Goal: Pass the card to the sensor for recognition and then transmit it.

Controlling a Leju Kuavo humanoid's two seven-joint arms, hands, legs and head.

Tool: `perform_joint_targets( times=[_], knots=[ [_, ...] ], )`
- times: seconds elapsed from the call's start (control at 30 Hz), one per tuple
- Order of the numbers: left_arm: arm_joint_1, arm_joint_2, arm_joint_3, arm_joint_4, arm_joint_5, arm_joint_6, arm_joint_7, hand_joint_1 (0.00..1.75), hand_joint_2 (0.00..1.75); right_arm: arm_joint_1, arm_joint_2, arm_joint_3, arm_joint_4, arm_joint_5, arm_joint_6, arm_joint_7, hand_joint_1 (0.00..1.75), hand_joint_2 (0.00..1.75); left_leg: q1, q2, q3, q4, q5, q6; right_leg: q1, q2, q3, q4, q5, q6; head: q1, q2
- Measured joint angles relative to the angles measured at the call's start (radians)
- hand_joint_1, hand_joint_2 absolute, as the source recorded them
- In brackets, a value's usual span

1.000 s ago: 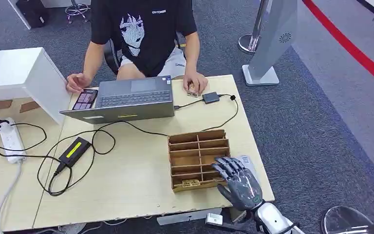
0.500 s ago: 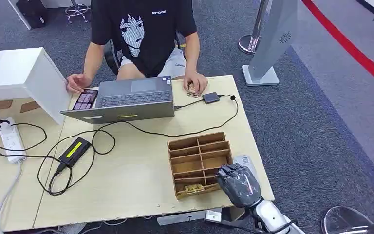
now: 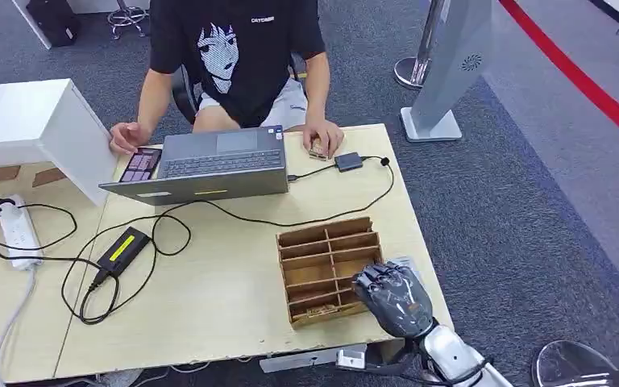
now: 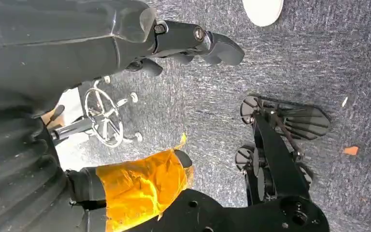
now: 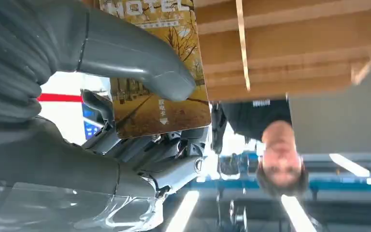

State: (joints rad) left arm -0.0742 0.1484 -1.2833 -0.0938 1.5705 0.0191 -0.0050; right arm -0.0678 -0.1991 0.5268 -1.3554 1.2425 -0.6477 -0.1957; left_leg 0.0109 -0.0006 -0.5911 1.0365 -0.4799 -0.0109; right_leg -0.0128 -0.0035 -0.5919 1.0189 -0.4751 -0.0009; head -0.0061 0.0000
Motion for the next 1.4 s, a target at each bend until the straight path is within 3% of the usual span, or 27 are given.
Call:
perform_joint_targets(
  times=[0.1,0.23,0.5,0.57,0.67,0.87,1.0,1.13,1.17,1.2,1.23,1.27,1.3,1.4],
  knots=[
    [0.0,0.001,-0.003,0.0,0.0,0.0,0.0,0.0,1.75,-0.001,0.0,-0.014,-0.047,0.004,0.0,-0.005,1.62,1.75,0.0,0.0,0.0,0.0,0.0,0.0,0.0,0.0,0.0,0.0,0.0,0.0,0.0,0.0],
    [0.0,0.002,-0.006,0.0,0.0,-0.003,0.0,0.0,1.75,-0.027,0.0,-0.015,-0.085,-0.081,0.003,-0.017,1.75,1.75,0.0,0.001,0.0,0.0,0.0,0.0,0.0,0.0,0.0,0.0,0.0,0.0,0.0,0.0],
    [-0.001,0.002,-0.007,0.0,0.0,-0.003,0.0,0.0,1.75,-0.034,0.0,-0.014,-0.088,-0.099,0.005,-0.016,1.75,1.75,0.0,0.001,0.0,0.0,0.0,0.0,0.0,0.0,0.0,0.0,0.0,0.0,0.0,0.0],
    [-0.003,0.003,-0.017,0.0,-0.002,-0.006,-0.001,0.0,1.75,-0.097,0.0,0.001,-0.091,-0.199,0.032,-0.014,1.75,1.75,0.0,0.001,0.0,0.0,0.0,0.0,0.0,0.002,0.0,0.0,0.001,0.0,0.0,0.0],
    [-0.012,0.008,-0.047,0.0,-0.029,-0.017,-0.001,0.0,1.75,-0.297,0.032,0.038,-0.053,-0.329,0.146,-0.019,1.75,1.75,0.0,0.002,-0.001,0.0,0.003,-0.001,0.0,0.002,0.0,0.001,0.002,-0.001,0.0,0.0],
    [-0.034,0.012,-0.084,0.0,-0.066,-0.037,-0.001,0.0,1.75,-0.593,0.133,0.073,0.131,-0.41,0.364,0.045,1.75,1.75,0.0,0.003,0.0,0.0,0.006,-0.003,0.0,0.004,-0.002,0.002,0.005,-0.003,0.0,0.0],
    [-0.035,0.013,-0.104,0.0,-0.073,-0.045,-0.001,0.0,1.75,-0.741,0.205,0.097,0.268,-0.429,0.438,0.084,1.75,1.75,0.001,0.001,-0.001,0.0,0.007,-0.003,0.0,0.003,-0.002,0.003,0.005,-0.003,0.0,0.0],
    [-0.036,0.013,-0.118,0.0,-0.074,-0.045,0.0,0.0,1.75,-0.823,0.26,0.123,0.371,-0.426,0.47,0.103,1.75,1.75,0.0,0.001,-0.001,0.0,0.007,-0.003,0.0,0.003,-0.003,0.003,0.005,-0.003,0.0,0.0],
    [-0.035,0.013,-0.121,0.0,-0.074,-0.044,0.001,0.0,1.75,-0.836,0.27,0.13,0.392,-0.424,0.475,0.109,1.64,1.75,0.0,0.001,-0.002,0.0,0.007,-0.003,0.0,0.003,-0.003,0.003,0.005,-0.003,0.0,0.0],
    [-0.035,0.013,-0.122,0.0,-0.074,-0.044,0.001,0.0,1.75,-0.846,0.279,0.136,0.408,-0.419,0.476,0.11,1.38,1.75,0.0,0.001,-0.002,0.0,0.007,-0.003,0.0,0.003,-0.003,0.003,0.005,-0.003,0.0,0.0],
    [-0.036,0.013,-0.123,0.0,-0.074,-0.044,0.001,0.0,1.75,-0.855,0.287,0.144,0.424,-0.411,0.476,0.111,1.24,1.75,0.0,0.001,-0.002,0.0,0.007,-0.003,0.0,0.003,-0.003,0.003,0.005,-0.003,0.0,0.0],
    [-0.036,0.013,-0.125,0.0,-0.074,-0.044,0.001,0.0,1.75,-0.863,0.293,0.154,0.438,-0.399,0.474,0.111,0.33,1.75,0.0,0.001,-0.002,0.0,0.007,-0.003,0.0,0.003,-0.003,0.003,0.005,-0.003,0.0,0.0],
    [-0.036,0.013,-0.126,0.0,-0.074,-0.044,0.001,0.0,1.75,-0.866,0.298,0.165,0.447,-0.384,0.469,0.111,0.0,1.75,0.0,0.001,-0.002,0.0,0.007,-0.003,0.0,0.003,-0.003,0.002,0.005,-0.003,0.0,0.0],
    [-0.035,0.013,-0.13,0.0,-0.071,-0.043,0.002,0.0,1.75,-0.863,0.304,0.193,0.459,-0.389,0.477,0.096,0.0,1.75,0.0,0.001,-0.002,0.0,0.007,-0.003,0.0,0.003,-0.003,0.002,0.005,-0.003,0.0,0.0]
  ],
)
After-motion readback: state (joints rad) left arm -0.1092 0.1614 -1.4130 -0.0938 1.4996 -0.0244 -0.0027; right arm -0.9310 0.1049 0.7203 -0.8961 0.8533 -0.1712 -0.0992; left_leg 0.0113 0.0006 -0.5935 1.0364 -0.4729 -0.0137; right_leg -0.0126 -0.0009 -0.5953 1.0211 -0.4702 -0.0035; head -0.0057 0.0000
